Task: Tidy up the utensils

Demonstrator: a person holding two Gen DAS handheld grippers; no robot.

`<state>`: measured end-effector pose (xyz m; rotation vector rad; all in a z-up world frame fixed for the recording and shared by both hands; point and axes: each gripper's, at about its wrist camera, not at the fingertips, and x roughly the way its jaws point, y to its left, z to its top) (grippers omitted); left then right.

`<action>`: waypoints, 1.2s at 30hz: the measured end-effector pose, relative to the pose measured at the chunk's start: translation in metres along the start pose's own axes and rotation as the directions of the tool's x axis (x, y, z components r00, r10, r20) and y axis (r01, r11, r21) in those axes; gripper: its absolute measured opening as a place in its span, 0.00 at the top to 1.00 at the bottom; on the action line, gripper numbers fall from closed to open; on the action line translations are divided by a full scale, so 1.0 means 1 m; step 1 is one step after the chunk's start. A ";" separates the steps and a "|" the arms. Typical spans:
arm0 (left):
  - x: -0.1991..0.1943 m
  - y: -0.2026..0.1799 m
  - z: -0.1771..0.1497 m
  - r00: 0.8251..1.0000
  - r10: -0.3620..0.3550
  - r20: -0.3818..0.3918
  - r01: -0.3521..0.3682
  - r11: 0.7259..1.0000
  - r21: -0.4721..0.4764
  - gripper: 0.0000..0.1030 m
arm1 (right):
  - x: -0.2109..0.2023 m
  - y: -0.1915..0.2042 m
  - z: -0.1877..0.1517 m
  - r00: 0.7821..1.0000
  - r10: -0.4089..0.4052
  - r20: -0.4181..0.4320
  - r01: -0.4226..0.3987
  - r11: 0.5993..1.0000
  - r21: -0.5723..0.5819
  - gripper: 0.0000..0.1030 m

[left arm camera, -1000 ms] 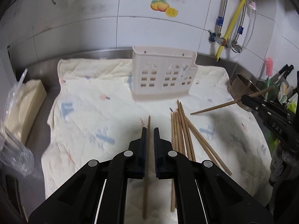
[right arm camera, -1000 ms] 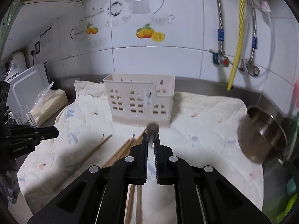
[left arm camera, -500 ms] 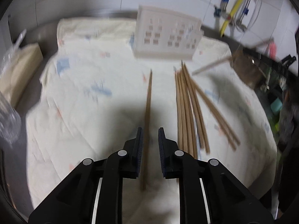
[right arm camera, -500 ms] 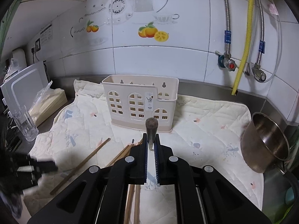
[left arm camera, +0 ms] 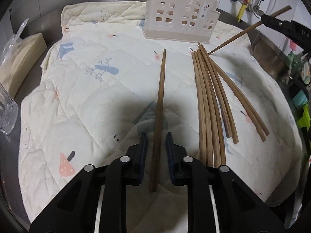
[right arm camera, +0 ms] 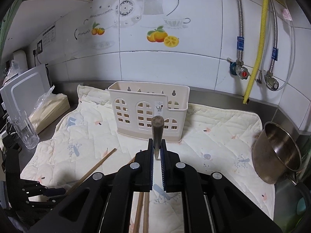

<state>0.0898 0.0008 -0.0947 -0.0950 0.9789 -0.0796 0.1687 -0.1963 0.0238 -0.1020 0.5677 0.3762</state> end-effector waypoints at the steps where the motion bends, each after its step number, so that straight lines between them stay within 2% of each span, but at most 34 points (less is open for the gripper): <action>1: -0.002 0.000 0.001 1.000 -0.008 0.000 0.008 1.000 -0.003 0.94 | 0.000 0.000 0.000 1.000 0.000 0.000 0.000 1.000 0.000 0.94; 4: -0.015 0.003 0.010 0.999 -0.043 0.028 0.043 0.999 -0.014 0.94 | 0.000 0.001 0.001 1.000 0.002 0.000 -0.002 1.000 -0.004 0.94; 12: -0.064 0.008 0.056 0.983 -0.046 0.180 0.041 0.999 0.026 0.97 | 0.002 -0.001 0.006 1.000 0.009 -0.007 -0.009 1.000 -0.007 0.94; 16: -0.073 0.004 0.078 0.977 -0.044 0.207 0.032 0.998 0.062 0.97 | 0.004 -0.002 0.010 1.000 0.010 -0.013 -0.010 1.000 -0.011 0.94; 19: -0.069 0.004 0.073 0.983 -0.065 0.174 0.056 0.997 0.054 0.96 | 0.003 -0.002 0.011 1.000 0.009 -0.013 -0.009 1.000 -0.011 0.94; 22: -0.059 0.002 0.054 0.990 -0.058 0.130 0.053 0.998 0.042 0.94 | 0.003 -0.003 0.009 1.000 0.011 -0.012 -0.011 1.000 -0.008 0.94; 23: -0.053 0.002 0.047 0.991 -0.067 0.112 0.064 0.997 0.034 0.91 | 0.004 -0.002 0.009 1.000 0.011 -0.012 -0.011 1.000 -0.008 0.94; 24: -0.048 0.003 0.042 0.993 -0.072 0.097 0.070 0.997 0.025 0.82 | 0.004 -0.002 0.008 1.000 0.012 -0.013 -0.012 1.000 -0.007 0.94; 26: -0.037 0.004 0.032 0.995 -0.070 0.066 0.070 0.998 0.006 0.72 | 0.005 -0.002 0.006 1.000 0.014 -0.013 -0.014 1.000 -0.007 0.94; 31: -0.015 0.003 0.019 0.996 -0.087 -0.003 0.087 0.996 0.005 0.72 | 0.003 0.000 0.005 1.000 0.013 -0.012 -0.013 1.000 -0.010 0.94; 36: -0.002 0.002 0.020 0.996 -0.072 -0.055 0.073 0.997 0.018 0.75 | 0.004 -0.002 0.005 1.000 0.011 -0.014 -0.011 1.000 -0.007 0.94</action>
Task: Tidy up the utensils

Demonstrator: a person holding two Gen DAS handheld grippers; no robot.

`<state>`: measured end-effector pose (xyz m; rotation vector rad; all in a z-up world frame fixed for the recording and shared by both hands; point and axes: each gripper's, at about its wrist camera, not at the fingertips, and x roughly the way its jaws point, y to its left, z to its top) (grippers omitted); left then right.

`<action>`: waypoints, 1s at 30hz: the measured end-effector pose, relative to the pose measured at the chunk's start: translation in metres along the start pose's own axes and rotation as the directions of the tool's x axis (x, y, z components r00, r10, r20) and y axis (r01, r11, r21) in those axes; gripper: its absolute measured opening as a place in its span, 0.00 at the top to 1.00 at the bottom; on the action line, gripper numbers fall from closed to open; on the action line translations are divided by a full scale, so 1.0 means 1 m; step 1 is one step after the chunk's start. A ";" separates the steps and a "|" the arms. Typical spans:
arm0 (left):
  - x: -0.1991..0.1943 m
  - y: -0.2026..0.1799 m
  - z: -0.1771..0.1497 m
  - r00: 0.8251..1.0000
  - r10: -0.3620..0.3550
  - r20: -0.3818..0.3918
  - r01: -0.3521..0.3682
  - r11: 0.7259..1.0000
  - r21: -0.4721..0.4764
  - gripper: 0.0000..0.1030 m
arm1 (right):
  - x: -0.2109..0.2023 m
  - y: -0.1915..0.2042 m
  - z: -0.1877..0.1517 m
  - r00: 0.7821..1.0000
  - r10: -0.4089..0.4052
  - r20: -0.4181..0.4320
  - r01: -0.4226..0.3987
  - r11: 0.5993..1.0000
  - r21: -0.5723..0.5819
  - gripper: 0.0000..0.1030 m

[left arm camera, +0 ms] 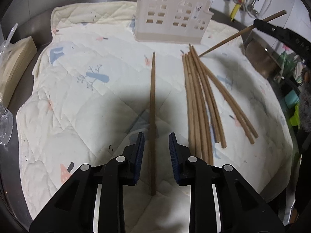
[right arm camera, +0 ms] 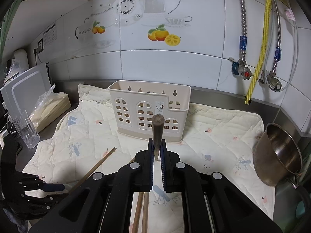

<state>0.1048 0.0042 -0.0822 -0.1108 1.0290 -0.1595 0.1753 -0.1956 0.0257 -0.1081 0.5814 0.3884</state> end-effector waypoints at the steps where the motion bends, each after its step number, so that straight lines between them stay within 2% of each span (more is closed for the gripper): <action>1: 0.002 0.000 0.000 1.000 0.004 -0.008 -0.004 1.000 0.004 0.76 | 0.000 0.000 0.000 1.000 -0.001 0.000 0.001 1.000 0.000 0.94; 4: 0.010 0.003 0.002 0.999 0.009 -0.053 -0.009 1.000 0.005 0.78 | 0.000 0.000 0.000 1.000 0.000 0.001 0.000 1.000 0.001 0.94; 7: 0.012 0.003 0.001 0.998 0.018 -0.065 -0.016 1.000 0.026 0.82 | 0.000 0.000 0.000 1.000 -0.001 0.001 0.001 1.000 0.000 0.94; 10: 0.013 0.001 0.003 0.996 0.045 -0.079 -0.040 0.998 0.055 0.89 | 0.000 0.000 0.000 1.000 -0.001 -0.001 0.001 1.000 -0.001 0.94; 12: 0.012 0.002 0.006 0.996 0.031 -0.087 -0.026 0.998 0.055 0.95 | 0.000 0.000 0.000 1.000 -0.002 -0.001 0.002 1.000 -0.005 0.94; 14: 0.008 0.003 0.010 0.997 0.021 -0.077 -0.017 0.998 0.055 0.95 | 0.000 0.000 0.001 1.000 -0.001 0.000 0.001 1.000 -0.002 0.94; 21: -0.035 0.005 0.031 0.997 -0.022 0.071 0.020 0.999 0.028 0.95 | -0.002 -0.004 0.005 1.000 0.001 0.005 -0.001 1.000 0.009 0.94; 24: -0.053 0.007 0.044 0.989 -0.033 0.146 0.031 0.999 0.014 0.95 | -0.002 -0.004 0.007 1.000 0.000 0.009 0.000 1.000 0.007 0.94; 30: -0.072 0.001 0.074 0.974 -0.051 0.220 0.046 0.999 0.028 0.95 | -0.004 -0.003 0.018 1.000 0.011 0.011 -0.010 1.000 -0.012 0.94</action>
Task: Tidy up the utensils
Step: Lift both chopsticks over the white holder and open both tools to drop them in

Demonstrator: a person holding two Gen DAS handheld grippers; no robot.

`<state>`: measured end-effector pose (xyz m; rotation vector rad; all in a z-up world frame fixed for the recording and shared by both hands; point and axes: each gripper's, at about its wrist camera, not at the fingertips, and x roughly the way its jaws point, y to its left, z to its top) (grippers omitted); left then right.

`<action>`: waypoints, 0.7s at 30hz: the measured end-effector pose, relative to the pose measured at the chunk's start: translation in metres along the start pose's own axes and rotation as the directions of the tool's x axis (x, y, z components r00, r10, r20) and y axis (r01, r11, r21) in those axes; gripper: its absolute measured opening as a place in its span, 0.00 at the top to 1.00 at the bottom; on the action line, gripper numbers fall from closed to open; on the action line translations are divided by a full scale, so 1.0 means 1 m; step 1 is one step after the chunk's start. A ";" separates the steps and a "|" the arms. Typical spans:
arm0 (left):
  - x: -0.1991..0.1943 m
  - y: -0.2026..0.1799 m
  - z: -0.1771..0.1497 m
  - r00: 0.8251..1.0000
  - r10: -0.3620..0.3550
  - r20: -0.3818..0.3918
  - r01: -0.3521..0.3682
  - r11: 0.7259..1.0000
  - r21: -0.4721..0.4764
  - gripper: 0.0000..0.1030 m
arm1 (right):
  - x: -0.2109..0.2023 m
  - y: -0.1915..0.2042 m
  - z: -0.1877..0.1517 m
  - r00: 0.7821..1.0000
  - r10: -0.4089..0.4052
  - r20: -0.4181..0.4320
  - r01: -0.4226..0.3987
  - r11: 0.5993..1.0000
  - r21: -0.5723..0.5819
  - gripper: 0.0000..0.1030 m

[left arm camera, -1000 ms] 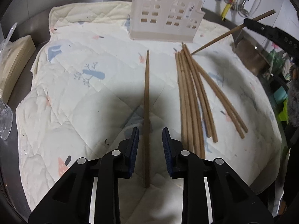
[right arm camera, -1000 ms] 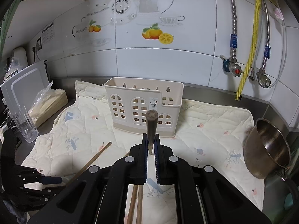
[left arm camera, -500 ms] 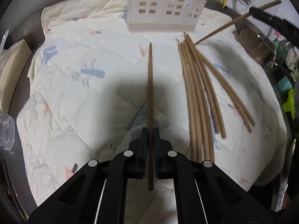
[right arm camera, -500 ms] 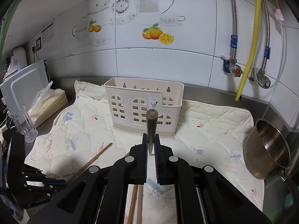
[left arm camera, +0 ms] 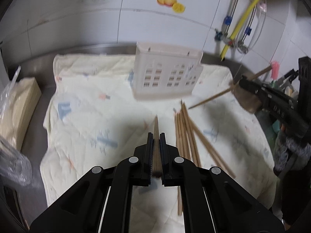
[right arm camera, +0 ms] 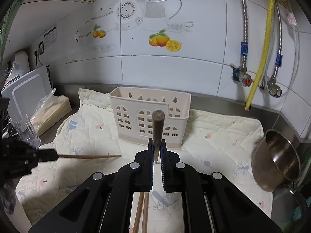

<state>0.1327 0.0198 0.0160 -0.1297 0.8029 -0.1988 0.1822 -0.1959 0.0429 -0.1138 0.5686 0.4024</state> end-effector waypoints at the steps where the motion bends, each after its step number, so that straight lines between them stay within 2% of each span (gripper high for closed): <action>1: -0.002 -0.001 0.008 1.000 0.003 0.013 -0.003 1.000 0.008 0.95 | -0.002 0.000 0.003 1.000 0.001 0.004 -0.001 1.000 -0.005 0.94; 12: -0.040 -0.029 0.078 0.991 -0.042 0.130 0.029 0.995 0.101 0.95 | -0.030 -0.025 0.069 0.999 0.032 0.042 -0.032 0.999 -0.015 0.94; 17: -0.065 -0.041 0.121 0.973 -0.049 0.224 0.018 0.991 0.136 0.95 | -0.042 -0.031 0.104 0.998 0.021 0.067 -0.018 0.999 -0.037 0.94; 21: -0.072 -0.046 0.154 0.957 -0.026 0.289 -0.018 0.989 0.146 0.95 | -0.031 -0.036 0.125 0.999 0.015 0.047 -0.013 0.999 -0.031 0.94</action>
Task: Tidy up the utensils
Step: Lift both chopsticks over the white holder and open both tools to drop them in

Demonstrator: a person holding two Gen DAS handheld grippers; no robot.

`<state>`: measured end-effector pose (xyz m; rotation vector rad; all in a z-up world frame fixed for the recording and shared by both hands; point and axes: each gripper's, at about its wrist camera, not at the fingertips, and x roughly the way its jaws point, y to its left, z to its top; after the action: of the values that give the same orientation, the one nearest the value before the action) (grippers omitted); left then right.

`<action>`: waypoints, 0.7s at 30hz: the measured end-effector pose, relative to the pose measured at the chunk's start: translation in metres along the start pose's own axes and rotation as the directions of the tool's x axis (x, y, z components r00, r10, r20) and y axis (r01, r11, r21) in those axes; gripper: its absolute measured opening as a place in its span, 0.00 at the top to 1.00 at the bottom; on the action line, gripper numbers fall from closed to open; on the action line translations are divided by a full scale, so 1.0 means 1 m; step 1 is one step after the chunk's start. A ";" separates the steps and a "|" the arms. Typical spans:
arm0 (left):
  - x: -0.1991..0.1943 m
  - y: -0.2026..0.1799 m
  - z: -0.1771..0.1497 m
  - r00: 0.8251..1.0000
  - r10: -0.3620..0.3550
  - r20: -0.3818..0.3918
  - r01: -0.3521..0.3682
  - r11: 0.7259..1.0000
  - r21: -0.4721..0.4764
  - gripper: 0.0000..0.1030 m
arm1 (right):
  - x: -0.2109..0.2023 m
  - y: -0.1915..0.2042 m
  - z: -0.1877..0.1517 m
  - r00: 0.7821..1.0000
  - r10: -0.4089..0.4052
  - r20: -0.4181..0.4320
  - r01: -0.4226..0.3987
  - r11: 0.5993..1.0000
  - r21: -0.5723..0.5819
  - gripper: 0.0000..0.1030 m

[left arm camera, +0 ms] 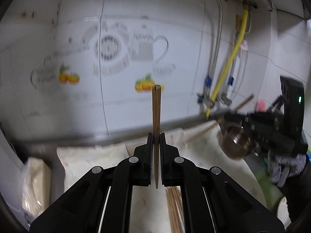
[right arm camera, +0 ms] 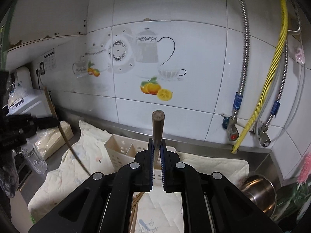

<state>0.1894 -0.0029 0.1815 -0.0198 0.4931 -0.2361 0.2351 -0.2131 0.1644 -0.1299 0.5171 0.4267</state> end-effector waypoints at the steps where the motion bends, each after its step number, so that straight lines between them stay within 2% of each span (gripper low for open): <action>1: 0.002 0.001 0.008 1.000 0.010 0.013 -0.010 1.000 0.000 0.95 | 0.005 -0.001 0.002 1.000 -0.007 -0.008 0.007 1.000 -0.002 0.94; 7: 0.030 0.019 0.049 0.997 0.041 0.062 -0.039 0.999 -0.031 0.95 | 0.035 -0.011 0.006 0.999 -0.017 -0.045 0.018 1.000 0.020 0.94; 10: 0.047 0.027 0.056 0.997 0.048 0.061 -0.046 0.998 -0.048 0.95 | 0.049 -0.012 0.005 0.998 -0.014 -0.062 0.015 1.000 0.027 0.94; 14: 0.081 0.036 0.050 0.999 0.046 0.004 -0.045 0.997 -0.067 0.95 | 0.067 -0.011 0.000 0.996 -0.016 -0.092 0.017 1.000 0.015 0.94; 21: 0.125 0.052 0.020 0.993 0.047 -0.107 -0.058 0.993 -0.100 0.95 | 0.092 -0.014 -0.013 0.990 -0.019 -0.143 0.023 0.999 0.024 0.94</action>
<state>0.3174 0.0182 0.1369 -0.0952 0.6090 -0.1600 0.3071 -0.1951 0.1075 -0.1416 0.6613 0.3918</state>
